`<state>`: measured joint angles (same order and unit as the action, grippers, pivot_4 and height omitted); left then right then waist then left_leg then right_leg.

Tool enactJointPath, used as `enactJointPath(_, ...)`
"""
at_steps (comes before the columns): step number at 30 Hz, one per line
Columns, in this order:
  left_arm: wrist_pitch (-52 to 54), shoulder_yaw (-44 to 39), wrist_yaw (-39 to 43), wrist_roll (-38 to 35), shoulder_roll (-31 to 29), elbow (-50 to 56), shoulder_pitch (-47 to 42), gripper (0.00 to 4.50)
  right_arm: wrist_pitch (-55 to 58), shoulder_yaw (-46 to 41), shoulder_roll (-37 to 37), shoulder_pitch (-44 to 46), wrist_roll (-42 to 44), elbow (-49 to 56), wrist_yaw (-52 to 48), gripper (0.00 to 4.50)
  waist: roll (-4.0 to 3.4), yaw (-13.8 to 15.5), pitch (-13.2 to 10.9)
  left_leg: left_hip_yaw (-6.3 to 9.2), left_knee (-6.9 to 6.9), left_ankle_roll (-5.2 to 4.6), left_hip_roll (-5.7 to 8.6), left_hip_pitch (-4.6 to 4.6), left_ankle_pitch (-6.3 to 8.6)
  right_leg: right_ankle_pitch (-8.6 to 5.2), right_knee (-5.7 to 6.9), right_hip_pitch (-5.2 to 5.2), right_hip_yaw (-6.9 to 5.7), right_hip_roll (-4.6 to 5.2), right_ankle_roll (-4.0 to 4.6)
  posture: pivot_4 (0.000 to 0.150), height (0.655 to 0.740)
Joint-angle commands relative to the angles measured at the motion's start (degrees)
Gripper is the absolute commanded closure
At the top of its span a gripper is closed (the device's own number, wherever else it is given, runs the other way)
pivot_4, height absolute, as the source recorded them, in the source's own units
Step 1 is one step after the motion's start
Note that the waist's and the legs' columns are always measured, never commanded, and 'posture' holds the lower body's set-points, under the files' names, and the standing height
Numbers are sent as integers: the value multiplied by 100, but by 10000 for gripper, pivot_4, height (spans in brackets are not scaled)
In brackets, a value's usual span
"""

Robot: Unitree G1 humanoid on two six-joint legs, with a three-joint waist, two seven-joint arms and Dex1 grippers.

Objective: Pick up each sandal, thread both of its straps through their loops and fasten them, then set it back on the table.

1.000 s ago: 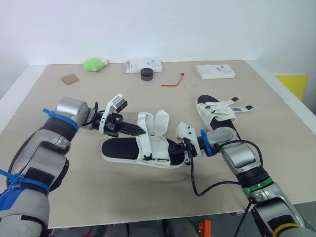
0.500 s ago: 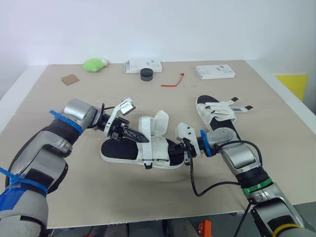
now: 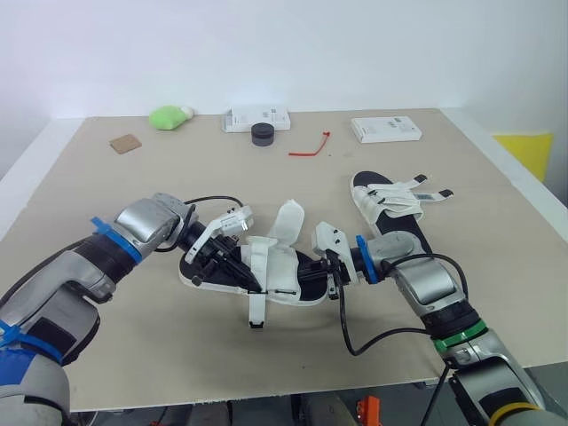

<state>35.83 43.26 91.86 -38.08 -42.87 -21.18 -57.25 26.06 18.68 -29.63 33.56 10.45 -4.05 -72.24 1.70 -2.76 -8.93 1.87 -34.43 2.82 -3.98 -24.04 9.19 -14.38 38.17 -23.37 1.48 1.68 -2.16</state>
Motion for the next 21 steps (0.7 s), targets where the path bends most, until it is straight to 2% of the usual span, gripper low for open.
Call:
enactJointPath(1, 218, -353, 64, 264, 78, 85, 164, 42154, 114, 206, -47, -131, -117, -161, 17, 45000, 0, 4, 0, 0, 0, 0, 0, 1, 0, -1, 0, 1, 1, -1, 1, 1500, 7400)
enactJointPath(3, 539, -560, 64, 68, 71, 294, 210, 36107, 111, 211, -48, -119, -114, -168, 10, 45000, -1, 4, 0, 1, -2, 0, 0, -1, 0, -3, 1, 1, 6, -5, 5, 1500, 7400)
enactJointPath(8, 1142, -1138, 64, -133, 11, 769, 317, 12255, 83, 229, -56, -113, -131, -186, -4, 45000, 0, 12, 0, 1, -9, 0, 0, -3, -1, -3, 1, 5, 31, -21, 5, 1500, 7400)
enactJointPath(11, 1423, -1245, 64, -351, -266, 1057, 323, 12255, 92, 233, -49, -113, -118, -172, -13, 45000, -1, 6, -1, 1, -11, -1, 0, -4, -1, -3, 2, 5, 44, -28, 5, 1500, 7400)
enactJointPath(14, 1366, -1111, 64, -562, -863, 1413, 357, 12255, 90, 244, -39, -115, -114, -167, -11, 45000, -2, 2, -1, 1, -9, -1, 0, -3, -1, -2, 3, 3, 49, -32, 2, 1500, 7400)
enactJointPath(19, 714, -414, 64, -850, -2298, 2115, 583, 12255, 77, 267, -12, -111, -113, -179, -11, 45000, -3, 1, -3, -3, 0, -5, 0, 1, 2, -7, 3, 0, 57, -32, 0, 1500, 7400)
enactJointPath(21, 590, -356, 64, -985, -2491, 2261, 694, 12255, 68, 270, -2, -110, -110, -189, -15, 45000, -3, 15, -3, -4, 0, -7, 0, 3, 3, -20, 3, 3, 57, -33, 16, 1500, 7400)
